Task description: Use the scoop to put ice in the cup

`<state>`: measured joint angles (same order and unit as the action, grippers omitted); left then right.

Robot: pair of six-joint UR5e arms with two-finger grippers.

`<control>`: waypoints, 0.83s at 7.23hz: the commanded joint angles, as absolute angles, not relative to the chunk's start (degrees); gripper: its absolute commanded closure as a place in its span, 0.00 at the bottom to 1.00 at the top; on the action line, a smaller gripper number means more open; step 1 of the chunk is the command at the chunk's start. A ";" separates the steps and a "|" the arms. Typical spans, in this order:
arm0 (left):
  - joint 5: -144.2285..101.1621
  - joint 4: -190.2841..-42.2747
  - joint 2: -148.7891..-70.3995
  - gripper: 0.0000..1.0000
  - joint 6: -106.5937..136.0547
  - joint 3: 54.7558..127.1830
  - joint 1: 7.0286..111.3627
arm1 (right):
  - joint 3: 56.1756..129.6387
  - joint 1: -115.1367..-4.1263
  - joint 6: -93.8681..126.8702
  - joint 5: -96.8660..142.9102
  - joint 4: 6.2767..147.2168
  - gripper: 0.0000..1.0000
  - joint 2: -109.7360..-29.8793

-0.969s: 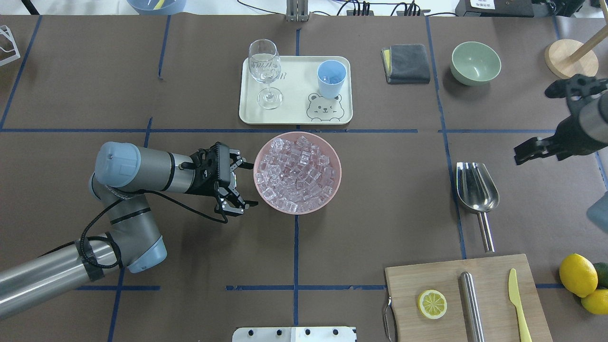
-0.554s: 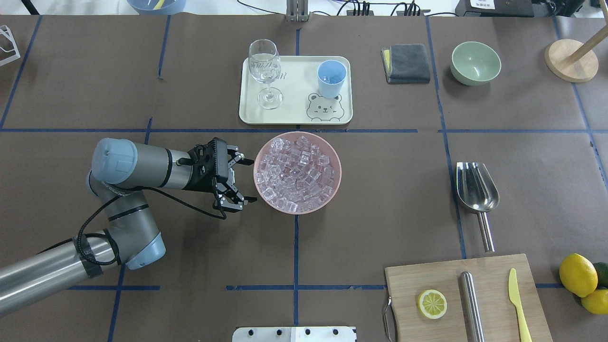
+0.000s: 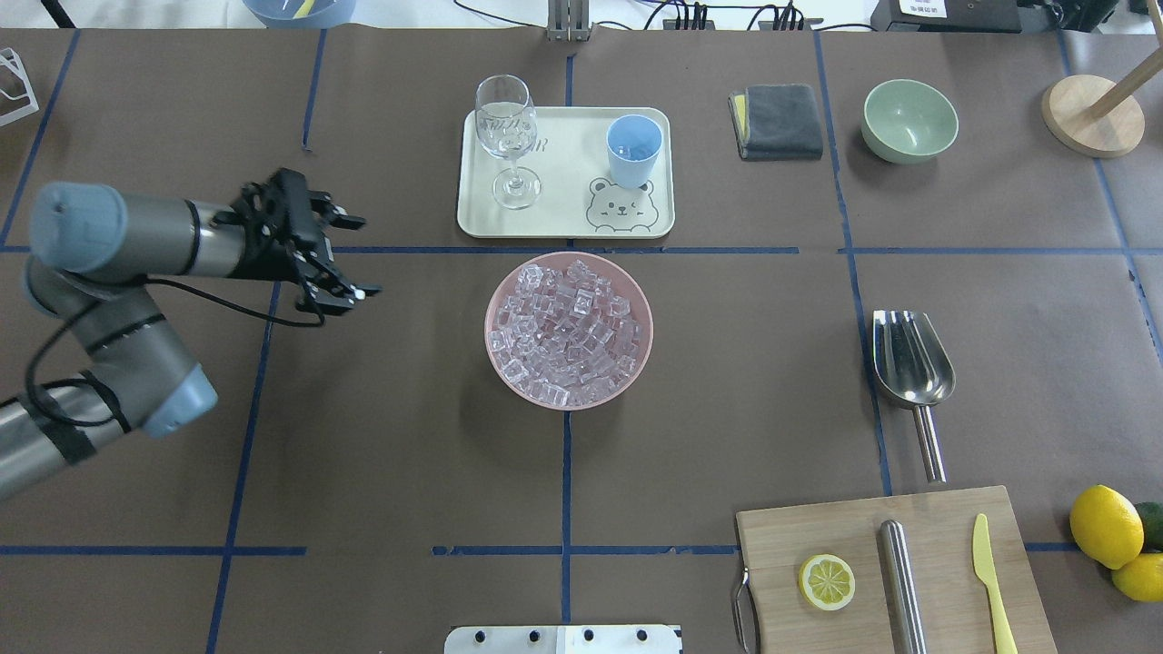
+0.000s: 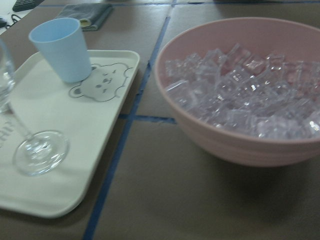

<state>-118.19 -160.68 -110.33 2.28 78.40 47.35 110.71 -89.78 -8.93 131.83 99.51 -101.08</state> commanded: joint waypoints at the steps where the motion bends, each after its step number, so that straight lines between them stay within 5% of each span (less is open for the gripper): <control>1: -131.51 -142.14 -108.72 0.00 1.85 79.79 63.03 | 110.30 -89.91 -8.26 132.28 99.49 0.00 -101.16; 6: -134.91 -107.01 -107.84 0.00 1.32 84.64 81.28 | 109.52 -89.91 -3.91 132.36 99.41 0.00 -100.73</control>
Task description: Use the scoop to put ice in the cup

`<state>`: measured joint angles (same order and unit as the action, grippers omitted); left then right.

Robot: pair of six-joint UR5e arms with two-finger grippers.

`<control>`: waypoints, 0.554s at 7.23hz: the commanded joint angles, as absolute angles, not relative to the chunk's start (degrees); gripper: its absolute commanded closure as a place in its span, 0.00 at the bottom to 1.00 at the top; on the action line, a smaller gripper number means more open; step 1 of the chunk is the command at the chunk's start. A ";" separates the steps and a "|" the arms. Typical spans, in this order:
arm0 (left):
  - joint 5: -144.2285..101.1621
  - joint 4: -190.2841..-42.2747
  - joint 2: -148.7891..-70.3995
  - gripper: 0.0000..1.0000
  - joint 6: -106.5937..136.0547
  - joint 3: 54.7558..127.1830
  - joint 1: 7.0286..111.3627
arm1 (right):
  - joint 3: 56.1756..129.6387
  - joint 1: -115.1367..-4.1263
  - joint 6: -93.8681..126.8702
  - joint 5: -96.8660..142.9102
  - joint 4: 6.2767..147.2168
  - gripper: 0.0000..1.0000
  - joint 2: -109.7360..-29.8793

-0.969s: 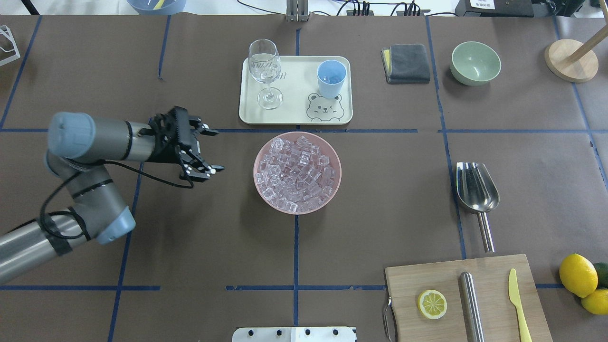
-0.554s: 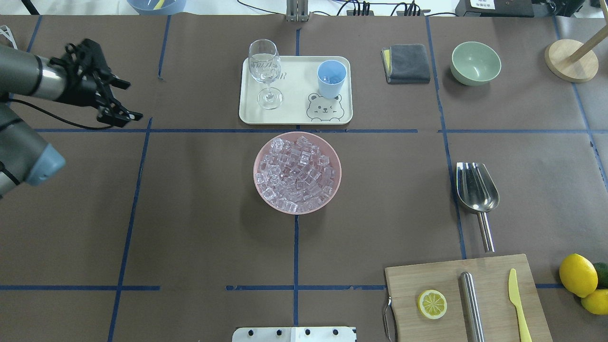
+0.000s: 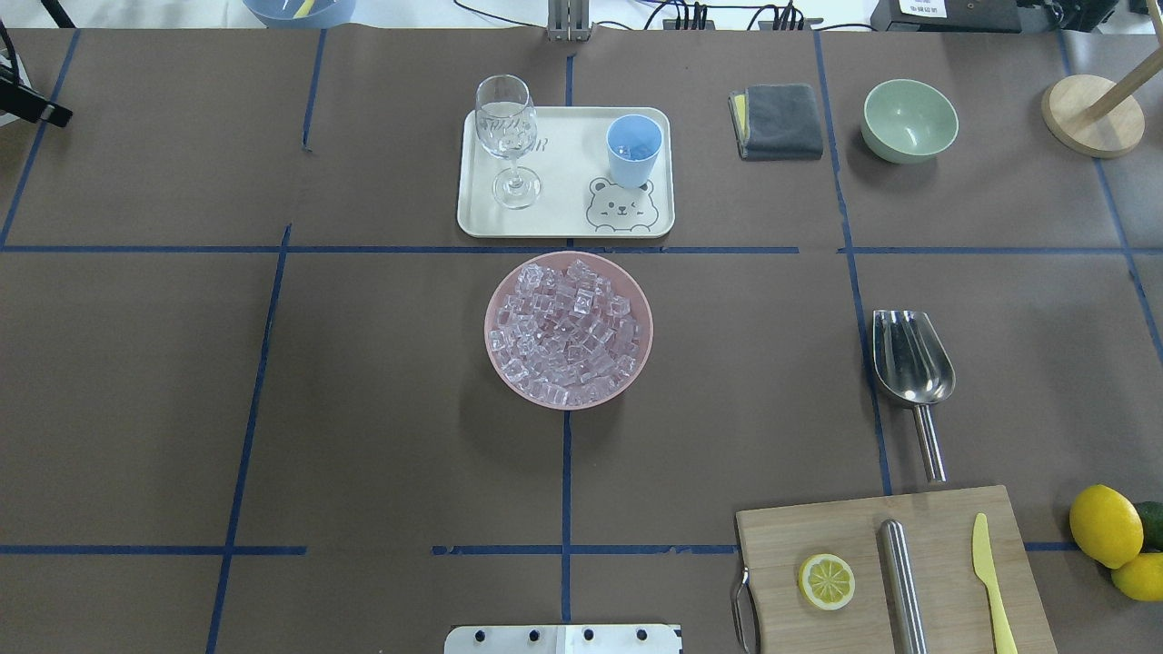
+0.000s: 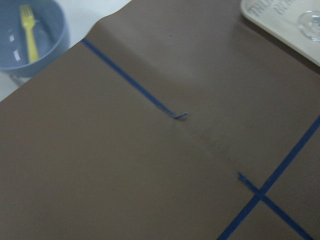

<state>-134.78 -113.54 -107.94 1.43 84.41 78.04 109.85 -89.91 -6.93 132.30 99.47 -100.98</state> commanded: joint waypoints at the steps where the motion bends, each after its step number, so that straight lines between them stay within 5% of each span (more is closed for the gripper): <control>1: -134.83 -101.66 -107.93 0.00 -4.34 84.55 83.30 | 109.51 -89.83 -3.78 132.19 99.32 0.00 -100.64; 4: -135.00 -86.31 -103.83 0.00 -8.70 86.31 91.20 | 110.04 -89.91 -4.40 131.75 99.05 0.00 -100.72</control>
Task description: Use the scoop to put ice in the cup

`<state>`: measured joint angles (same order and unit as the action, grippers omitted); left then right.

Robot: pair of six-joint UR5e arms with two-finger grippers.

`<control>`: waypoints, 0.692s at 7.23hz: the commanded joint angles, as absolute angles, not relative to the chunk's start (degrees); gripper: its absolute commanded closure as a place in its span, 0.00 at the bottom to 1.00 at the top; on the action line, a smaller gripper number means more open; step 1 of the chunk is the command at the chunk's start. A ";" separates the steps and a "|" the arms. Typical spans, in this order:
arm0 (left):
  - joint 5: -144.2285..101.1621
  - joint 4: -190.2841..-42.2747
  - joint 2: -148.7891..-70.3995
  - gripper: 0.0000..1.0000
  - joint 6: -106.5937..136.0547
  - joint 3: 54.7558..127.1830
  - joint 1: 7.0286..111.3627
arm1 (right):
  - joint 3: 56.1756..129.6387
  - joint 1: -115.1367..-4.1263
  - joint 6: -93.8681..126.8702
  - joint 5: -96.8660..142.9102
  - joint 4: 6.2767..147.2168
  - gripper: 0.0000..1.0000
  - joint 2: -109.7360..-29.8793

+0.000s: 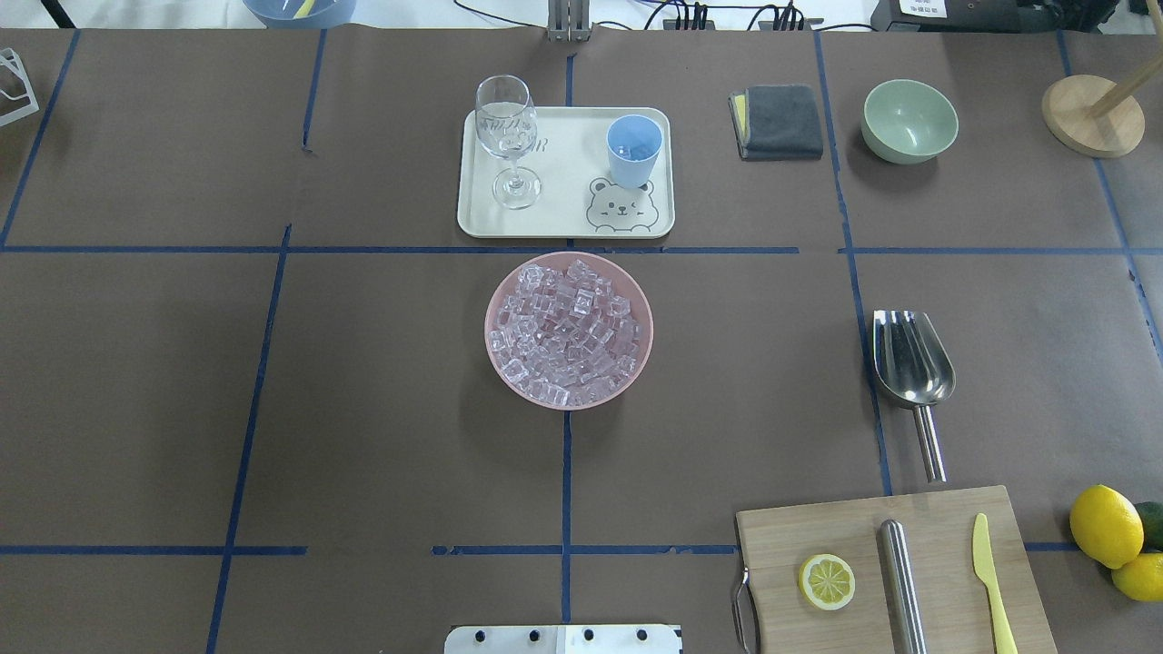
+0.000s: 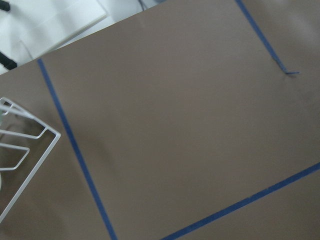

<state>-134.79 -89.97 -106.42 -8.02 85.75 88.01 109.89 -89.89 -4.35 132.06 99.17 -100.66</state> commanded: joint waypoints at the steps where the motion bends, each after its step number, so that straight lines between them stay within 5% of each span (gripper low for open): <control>1: -135.00 -86.31 -102.58 0.00 -8.61 86.48 92.97 | 109.87 -89.91 -4.31 131.66 99.05 0.00 -100.72; 5: -134.65 -86.31 -97.91 0.00 -8.61 87.01 93.34 | 109.43 -89.91 -4.48 131.66 99.05 0.00 -100.81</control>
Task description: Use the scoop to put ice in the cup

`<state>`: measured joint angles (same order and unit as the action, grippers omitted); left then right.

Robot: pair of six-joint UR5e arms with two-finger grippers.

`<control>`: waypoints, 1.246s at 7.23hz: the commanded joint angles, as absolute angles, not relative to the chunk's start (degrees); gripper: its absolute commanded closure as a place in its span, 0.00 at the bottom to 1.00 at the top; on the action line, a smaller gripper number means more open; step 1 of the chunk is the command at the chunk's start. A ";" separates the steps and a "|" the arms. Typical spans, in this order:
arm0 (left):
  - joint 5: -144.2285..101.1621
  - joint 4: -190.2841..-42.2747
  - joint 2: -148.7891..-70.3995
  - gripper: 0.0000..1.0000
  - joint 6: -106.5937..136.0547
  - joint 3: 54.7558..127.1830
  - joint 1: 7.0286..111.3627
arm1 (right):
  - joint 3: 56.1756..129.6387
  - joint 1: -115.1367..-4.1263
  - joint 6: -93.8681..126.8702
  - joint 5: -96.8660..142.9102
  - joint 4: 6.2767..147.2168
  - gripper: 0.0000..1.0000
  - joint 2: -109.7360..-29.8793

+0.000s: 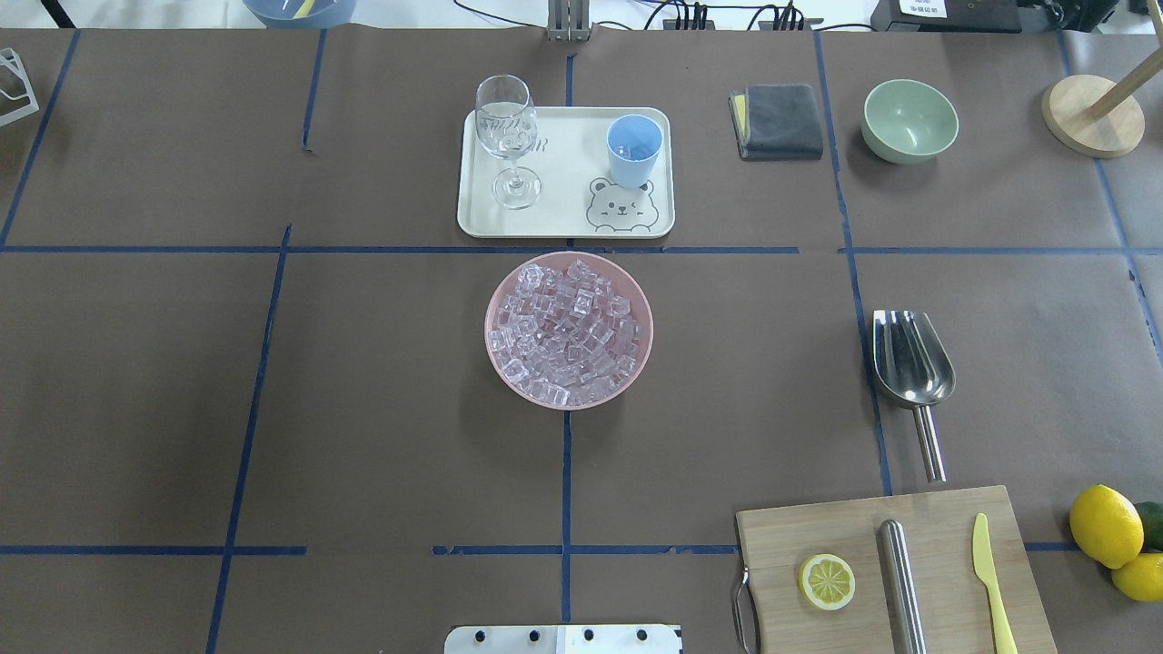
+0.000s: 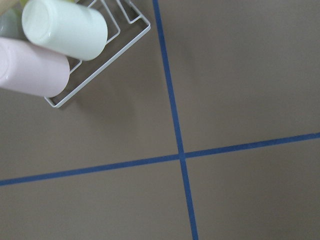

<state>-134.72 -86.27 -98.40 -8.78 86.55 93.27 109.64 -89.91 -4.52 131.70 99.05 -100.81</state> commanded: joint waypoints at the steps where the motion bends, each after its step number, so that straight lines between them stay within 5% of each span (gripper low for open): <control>1: -134.82 -86.22 -97.13 0.00 -8.44 88.32 93.34 | 109.51 -89.91 -4.40 131.75 99.05 0.00 -100.90; 9: -134.47 -86.48 -97.29 0.00 -8.79 90.00 93.16 | 108.81 -89.82 -4.31 131.84 99.14 0.00 -100.81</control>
<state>-134.53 -86.48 -97.33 -8.79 90.02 93.16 108.86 -89.83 -4.30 131.84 99.14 -100.81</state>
